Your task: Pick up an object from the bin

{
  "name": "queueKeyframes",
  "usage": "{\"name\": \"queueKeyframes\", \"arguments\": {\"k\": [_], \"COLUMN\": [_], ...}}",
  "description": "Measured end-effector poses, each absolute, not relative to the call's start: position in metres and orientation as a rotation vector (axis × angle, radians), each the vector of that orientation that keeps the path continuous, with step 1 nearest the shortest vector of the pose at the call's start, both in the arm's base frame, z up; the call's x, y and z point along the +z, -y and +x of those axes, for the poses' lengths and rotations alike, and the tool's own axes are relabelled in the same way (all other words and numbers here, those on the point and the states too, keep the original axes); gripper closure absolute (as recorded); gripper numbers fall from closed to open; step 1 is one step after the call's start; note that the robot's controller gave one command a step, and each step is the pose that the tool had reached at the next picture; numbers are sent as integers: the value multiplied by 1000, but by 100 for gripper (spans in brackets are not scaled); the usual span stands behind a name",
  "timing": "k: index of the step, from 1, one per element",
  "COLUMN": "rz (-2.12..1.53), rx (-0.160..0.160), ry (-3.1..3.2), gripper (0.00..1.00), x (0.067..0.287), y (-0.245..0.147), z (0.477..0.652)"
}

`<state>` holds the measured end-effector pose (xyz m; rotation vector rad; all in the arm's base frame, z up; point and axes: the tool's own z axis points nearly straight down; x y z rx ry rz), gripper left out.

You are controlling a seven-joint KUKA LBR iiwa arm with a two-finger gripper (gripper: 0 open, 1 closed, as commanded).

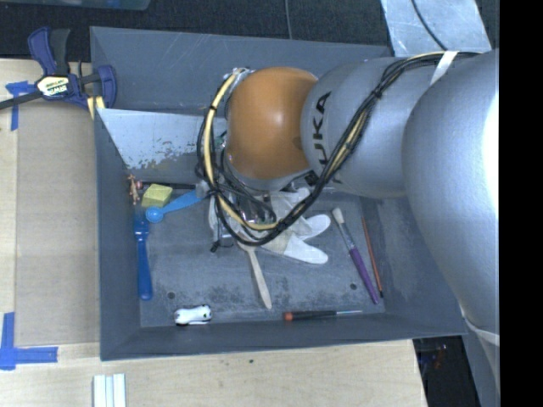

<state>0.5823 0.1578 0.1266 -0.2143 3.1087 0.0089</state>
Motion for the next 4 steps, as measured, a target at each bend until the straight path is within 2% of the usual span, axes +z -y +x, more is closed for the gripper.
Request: {"name": "queueKeyframes", "arguments": {"k": [1,2,3,4], "rz": [-176,-183,-485,-485], "rx": [-4,-1,-1,-3], "ry": [-3130,-3132,-3094,-3100], "gripper": [0,0,0,0], "x": [121,141,103,87], "y": [-111,-122,-88,-89], "z": [580,577,570,568]}}
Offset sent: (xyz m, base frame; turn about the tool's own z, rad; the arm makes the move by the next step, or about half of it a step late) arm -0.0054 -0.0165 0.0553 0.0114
